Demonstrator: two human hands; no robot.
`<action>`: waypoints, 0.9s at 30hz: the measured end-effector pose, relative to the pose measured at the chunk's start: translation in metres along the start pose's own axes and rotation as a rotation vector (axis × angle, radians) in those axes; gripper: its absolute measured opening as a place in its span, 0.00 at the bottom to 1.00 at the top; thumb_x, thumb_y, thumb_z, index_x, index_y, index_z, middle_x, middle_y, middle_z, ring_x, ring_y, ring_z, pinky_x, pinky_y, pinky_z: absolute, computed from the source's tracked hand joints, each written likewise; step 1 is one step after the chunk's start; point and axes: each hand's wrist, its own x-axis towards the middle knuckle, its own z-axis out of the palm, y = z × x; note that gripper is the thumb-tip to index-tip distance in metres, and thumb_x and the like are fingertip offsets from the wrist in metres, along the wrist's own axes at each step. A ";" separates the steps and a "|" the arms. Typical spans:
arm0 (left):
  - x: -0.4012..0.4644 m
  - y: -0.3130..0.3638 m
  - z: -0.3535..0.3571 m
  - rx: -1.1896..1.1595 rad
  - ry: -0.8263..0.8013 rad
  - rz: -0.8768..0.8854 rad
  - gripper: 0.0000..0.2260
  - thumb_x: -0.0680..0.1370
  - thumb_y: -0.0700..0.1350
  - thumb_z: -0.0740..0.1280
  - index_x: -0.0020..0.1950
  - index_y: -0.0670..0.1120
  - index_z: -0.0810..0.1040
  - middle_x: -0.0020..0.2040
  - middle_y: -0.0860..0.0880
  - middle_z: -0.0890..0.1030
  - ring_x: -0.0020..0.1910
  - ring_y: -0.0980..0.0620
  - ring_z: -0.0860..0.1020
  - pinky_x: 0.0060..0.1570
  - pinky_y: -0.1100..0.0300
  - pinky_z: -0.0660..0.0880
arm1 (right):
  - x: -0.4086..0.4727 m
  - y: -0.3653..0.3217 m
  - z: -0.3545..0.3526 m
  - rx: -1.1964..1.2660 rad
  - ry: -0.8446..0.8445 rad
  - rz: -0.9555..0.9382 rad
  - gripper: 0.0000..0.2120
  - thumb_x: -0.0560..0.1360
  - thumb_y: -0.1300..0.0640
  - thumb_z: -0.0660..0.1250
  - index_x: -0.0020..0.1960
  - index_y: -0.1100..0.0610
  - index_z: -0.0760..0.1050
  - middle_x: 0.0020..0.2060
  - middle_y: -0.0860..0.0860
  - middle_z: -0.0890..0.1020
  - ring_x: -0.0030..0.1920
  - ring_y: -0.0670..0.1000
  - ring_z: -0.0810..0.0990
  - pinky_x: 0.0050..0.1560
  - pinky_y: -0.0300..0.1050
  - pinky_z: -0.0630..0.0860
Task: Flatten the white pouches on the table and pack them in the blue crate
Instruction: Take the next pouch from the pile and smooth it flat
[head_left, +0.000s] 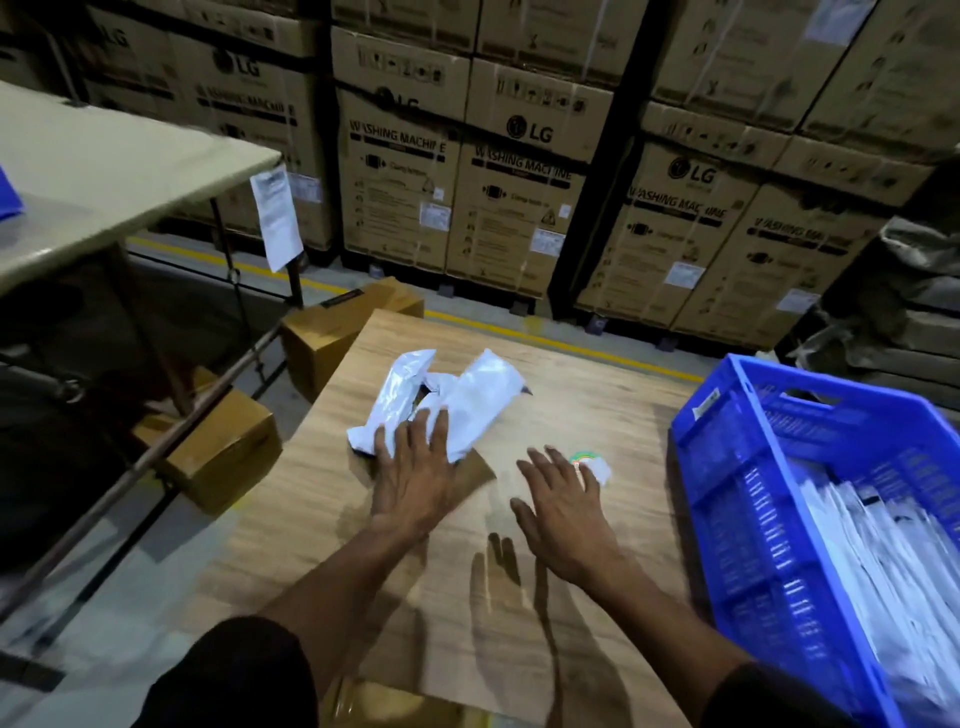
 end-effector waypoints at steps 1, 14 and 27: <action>-0.010 0.008 0.000 -0.024 0.037 0.081 0.26 0.84 0.53 0.50 0.78 0.42 0.67 0.70 0.39 0.74 0.61 0.37 0.75 0.71 0.33 0.60 | -0.004 0.001 -0.003 0.002 0.043 0.024 0.24 0.78 0.44 0.55 0.68 0.56 0.73 0.70 0.55 0.74 0.72 0.58 0.70 0.65 0.66 0.69; -0.100 0.046 0.010 -0.064 -0.402 0.663 0.35 0.71 0.51 0.60 0.78 0.42 0.63 0.76 0.45 0.70 0.75 0.44 0.70 0.71 0.41 0.65 | -0.105 0.045 0.057 0.068 -0.276 0.040 0.42 0.73 0.31 0.27 0.82 0.49 0.43 0.80 0.45 0.39 0.80 0.50 0.37 0.77 0.60 0.43; -0.090 0.095 -0.006 -0.079 -0.541 0.410 0.24 0.78 0.50 0.54 0.63 0.40 0.82 0.63 0.42 0.83 0.66 0.43 0.79 0.63 0.46 0.76 | -0.072 0.031 0.045 0.025 -0.224 0.053 0.30 0.79 0.44 0.46 0.71 0.56 0.74 0.72 0.52 0.74 0.71 0.59 0.72 0.63 0.69 0.69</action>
